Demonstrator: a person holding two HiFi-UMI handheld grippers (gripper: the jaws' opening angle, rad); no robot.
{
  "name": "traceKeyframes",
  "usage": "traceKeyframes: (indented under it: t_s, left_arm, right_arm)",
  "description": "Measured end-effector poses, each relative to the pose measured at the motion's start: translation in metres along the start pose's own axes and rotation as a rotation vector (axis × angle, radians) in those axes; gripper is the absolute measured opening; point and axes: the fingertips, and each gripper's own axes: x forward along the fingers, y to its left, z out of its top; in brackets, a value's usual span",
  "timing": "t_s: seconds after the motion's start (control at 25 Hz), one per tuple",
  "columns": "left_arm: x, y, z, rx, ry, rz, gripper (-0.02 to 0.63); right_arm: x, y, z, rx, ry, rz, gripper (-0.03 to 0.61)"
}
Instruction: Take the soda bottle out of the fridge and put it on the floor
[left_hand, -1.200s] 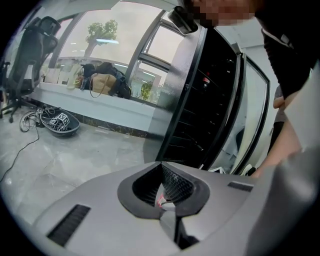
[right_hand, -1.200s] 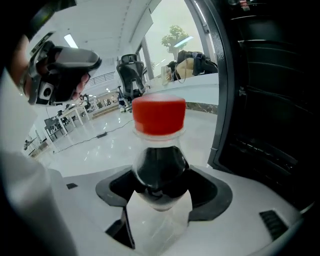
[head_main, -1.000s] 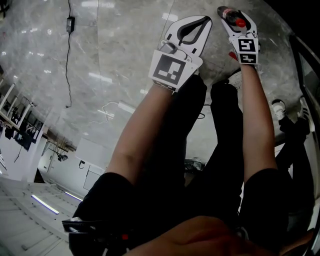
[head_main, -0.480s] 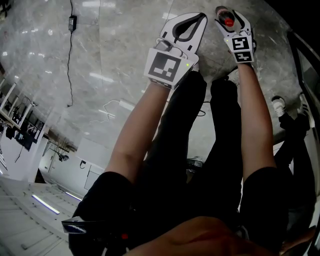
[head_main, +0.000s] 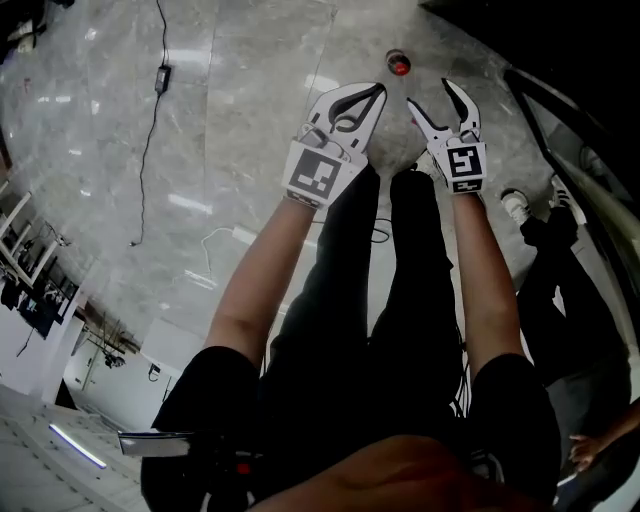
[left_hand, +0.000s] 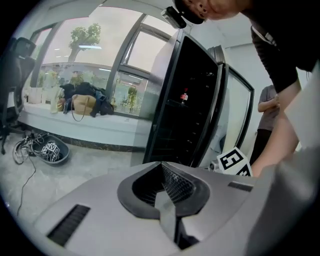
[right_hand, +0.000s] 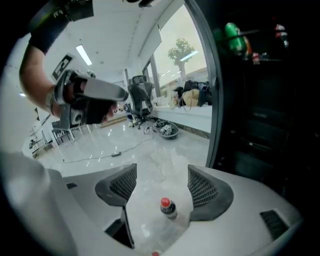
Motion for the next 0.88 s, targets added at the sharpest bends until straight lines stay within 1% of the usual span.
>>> traceKeyframes:
  t_s: [0.12, 0.16, 0.24, 0.32, 0.36, 0.4, 0.48, 0.56, 0.64, 0.72, 0.8, 0.88]
  left_arm:
    - [-0.022, -0.036, 0.061, 0.016, -0.018, -0.034, 0.005]
    - [-0.029, -0.047, 0.081, 0.021, -0.02, -0.045, 0.005]
    - [-0.044, -0.066, 0.114, 0.02, -0.022, -0.068, 0.005]
    - [-0.062, -0.079, 0.143, 0.013, -0.031, -0.092, 0.005]
    - [-0.072, -0.085, 0.16, 0.01, -0.04, -0.105, 0.005]
    - [-0.082, -0.094, 0.18, 0.012, -0.049, -0.118, 0.005]
    - [-0.096, -0.121, 0.225, 0.035, -0.067, -0.153, 0.005]
    - [-0.105, -0.149, 0.262, 0.092, -0.088, -0.208, 0.005]
    - [-0.122, -0.172, 0.288, 0.153, -0.105, -0.264, 0.005]
    - [-0.147, -0.189, 0.314, 0.174, -0.114, -0.293, 0.005]
    - [-0.168, -0.196, 0.343, 0.148, -0.126, -0.3, 0.005]
    - [-0.178, -0.199, 0.371, 0.111, -0.152, -0.292, 0.005]
  right_arm:
    - [-0.076, 0.009, 0.073, 0.015, -0.093, -0.011, 0.321]
    - [-0.099, 0.013, 0.099, 0.002, -0.135, -0.011, 0.321]
    - [-0.136, 0.024, 0.153, -0.062, -0.237, 0.003, 0.321]
    - [-0.164, 0.039, 0.199, -0.093, -0.307, 0.021, 0.311]
    - [-0.179, 0.045, 0.221, -0.087, -0.326, 0.027, 0.29]
    - [-0.198, 0.049, 0.242, -0.077, -0.332, 0.031, 0.251]
    - [-0.242, 0.052, 0.279, -0.063, -0.325, 0.039, 0.15]
    - [-0.279, 0.051, 0.312, -0.038, -0.348, 0.048, 0.075]
    - [-0.306, 0.06, 0.337, 0.011, -0.379, 0.075, 0.021]
    - [-0.333, 0.079, 0.363, 0.03, -0.39, 0.109, 0.012]
    - [-0.356, 0.095, 0.392, 0.025, -0.393, 0.133, 0.012]
    - [-0.375, 0.1, 0.417, 0.008, -0.413, 0.141, 0.012]
